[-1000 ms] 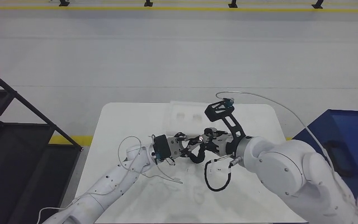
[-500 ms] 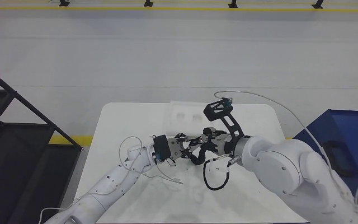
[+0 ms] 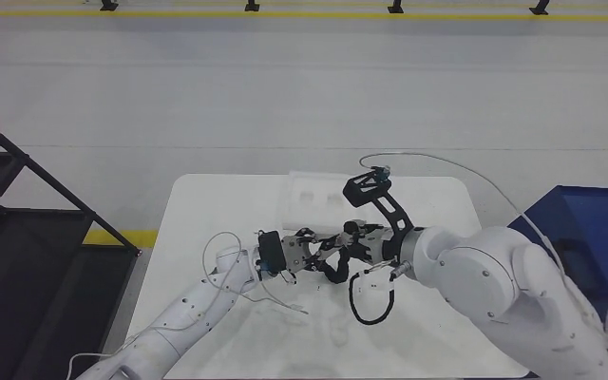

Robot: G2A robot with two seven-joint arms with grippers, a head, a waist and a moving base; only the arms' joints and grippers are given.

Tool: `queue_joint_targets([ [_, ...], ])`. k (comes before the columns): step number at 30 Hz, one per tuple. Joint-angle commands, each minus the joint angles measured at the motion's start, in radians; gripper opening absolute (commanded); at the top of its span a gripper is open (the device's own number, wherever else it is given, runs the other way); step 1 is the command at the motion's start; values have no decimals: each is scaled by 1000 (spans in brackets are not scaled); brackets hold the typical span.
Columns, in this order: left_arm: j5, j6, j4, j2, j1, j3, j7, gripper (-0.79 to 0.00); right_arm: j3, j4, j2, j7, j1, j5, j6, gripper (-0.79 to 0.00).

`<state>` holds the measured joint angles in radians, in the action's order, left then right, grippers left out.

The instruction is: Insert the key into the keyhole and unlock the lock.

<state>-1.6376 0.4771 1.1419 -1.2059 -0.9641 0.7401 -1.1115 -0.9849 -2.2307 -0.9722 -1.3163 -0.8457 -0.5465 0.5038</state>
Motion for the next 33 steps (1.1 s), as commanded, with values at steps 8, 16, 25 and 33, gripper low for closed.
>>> queue_joint_targets([
  [8,-55,-7,-7,0,5,-1,-34,-785,15,43,21,-41,40,53,-41,-785],
  [16,-89,-15,-6,-1,6,-2,-40,-785,56,70,41,-48,87,84,-48,-785],
  [25,-130,-58,-1,1,5,9,-6,-785,80,81,71,-62,142,171,-62,-785],
  [33,-161,-68,17,5,2,18,7,-785,147,119,105,-84,211,232,-84,-785],
])
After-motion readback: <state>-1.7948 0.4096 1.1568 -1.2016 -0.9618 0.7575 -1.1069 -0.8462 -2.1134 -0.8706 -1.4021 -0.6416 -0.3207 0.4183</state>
